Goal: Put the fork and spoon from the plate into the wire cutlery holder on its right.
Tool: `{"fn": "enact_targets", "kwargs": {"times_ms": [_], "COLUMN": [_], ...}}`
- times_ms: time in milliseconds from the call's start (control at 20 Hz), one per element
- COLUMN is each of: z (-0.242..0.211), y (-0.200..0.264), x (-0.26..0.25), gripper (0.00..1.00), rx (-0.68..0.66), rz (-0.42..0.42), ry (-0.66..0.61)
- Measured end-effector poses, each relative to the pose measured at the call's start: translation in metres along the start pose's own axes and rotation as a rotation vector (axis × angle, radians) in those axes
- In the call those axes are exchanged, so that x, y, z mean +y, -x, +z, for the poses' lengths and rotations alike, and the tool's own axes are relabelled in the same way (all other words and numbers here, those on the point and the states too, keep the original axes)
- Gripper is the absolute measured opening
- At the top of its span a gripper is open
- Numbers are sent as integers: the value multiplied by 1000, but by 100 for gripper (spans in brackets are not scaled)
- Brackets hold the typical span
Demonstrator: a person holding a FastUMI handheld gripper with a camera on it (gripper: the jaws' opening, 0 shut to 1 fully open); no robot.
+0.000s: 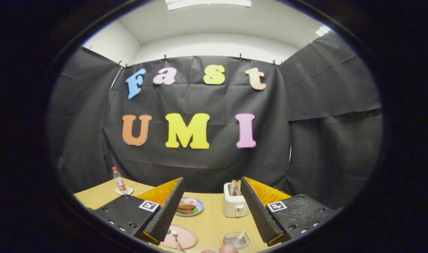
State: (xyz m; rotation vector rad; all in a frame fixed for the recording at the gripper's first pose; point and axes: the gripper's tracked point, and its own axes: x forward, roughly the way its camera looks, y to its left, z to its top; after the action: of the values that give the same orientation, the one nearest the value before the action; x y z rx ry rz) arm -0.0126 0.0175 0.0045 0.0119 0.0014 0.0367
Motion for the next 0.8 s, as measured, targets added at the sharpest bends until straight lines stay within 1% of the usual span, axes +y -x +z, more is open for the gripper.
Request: {"fn": "enact_targets", "kwargs": {"times_ms": [400, 600, 800], "z": [-7, -34, -85], "y": [0, 2, 8], "x": [15, 37, 60], "gripper": [95, 95, 95], "rx": [14, 69, 162], "rz": [32, 93, 147], "ry": [-13, -3, 37]}}
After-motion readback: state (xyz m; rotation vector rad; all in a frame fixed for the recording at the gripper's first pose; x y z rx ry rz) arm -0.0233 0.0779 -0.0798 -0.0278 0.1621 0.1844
